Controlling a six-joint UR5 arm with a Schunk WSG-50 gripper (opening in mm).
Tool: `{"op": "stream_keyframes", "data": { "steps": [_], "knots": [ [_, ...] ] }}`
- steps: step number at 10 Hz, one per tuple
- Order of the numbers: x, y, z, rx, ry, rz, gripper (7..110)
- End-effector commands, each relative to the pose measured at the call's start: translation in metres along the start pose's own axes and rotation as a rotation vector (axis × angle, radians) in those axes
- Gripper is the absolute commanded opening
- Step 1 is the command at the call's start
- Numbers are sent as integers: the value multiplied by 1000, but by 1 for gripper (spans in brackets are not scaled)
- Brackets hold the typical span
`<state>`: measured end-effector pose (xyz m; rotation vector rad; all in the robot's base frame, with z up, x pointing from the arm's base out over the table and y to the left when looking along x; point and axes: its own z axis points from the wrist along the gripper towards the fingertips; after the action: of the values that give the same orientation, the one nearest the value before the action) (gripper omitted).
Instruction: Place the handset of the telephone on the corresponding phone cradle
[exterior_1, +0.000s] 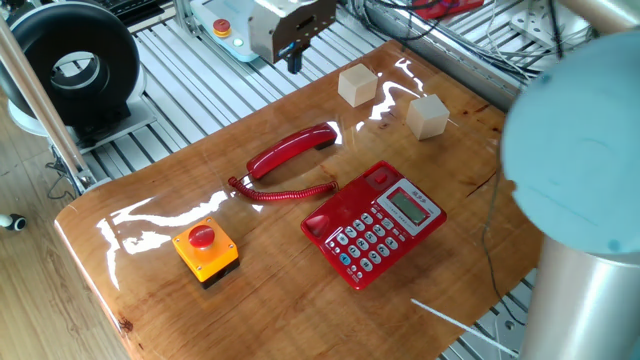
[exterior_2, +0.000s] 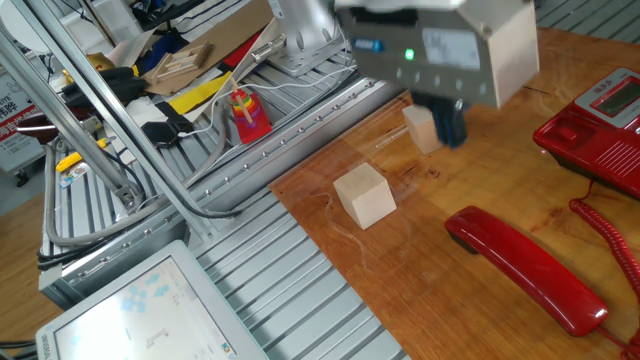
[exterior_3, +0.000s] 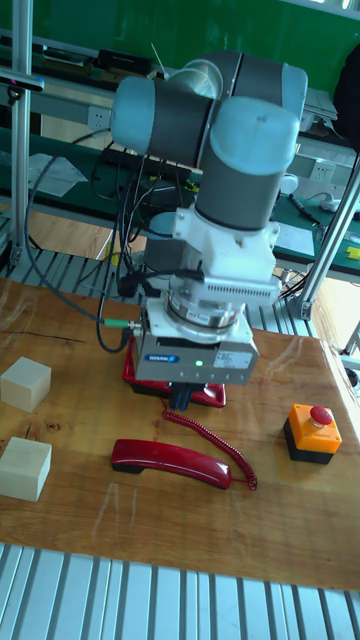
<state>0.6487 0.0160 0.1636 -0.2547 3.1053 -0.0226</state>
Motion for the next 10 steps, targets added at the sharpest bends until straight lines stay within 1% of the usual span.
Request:
{"op": "stream_keyframes", "data": {
  "steps": [1, 2, 3, 5, 7, 8, 10],
  "knots": [
    [-21, 1, 38, 18, -8, -18, 7],
    [-25, 3, 55, 17, -13, -30, 7],
    [-24, 7, 71, 19, -14, -33, 7],
    [-18, 16, 98, 36, -35, -2, 7],
    [-5, 27, 115, 43, -40, 13, 7],
    [-1, 28, 118, 49, -40, 13, 7],
    [2, 34, 121, 40, -41, 6, 7]
  ]
}}
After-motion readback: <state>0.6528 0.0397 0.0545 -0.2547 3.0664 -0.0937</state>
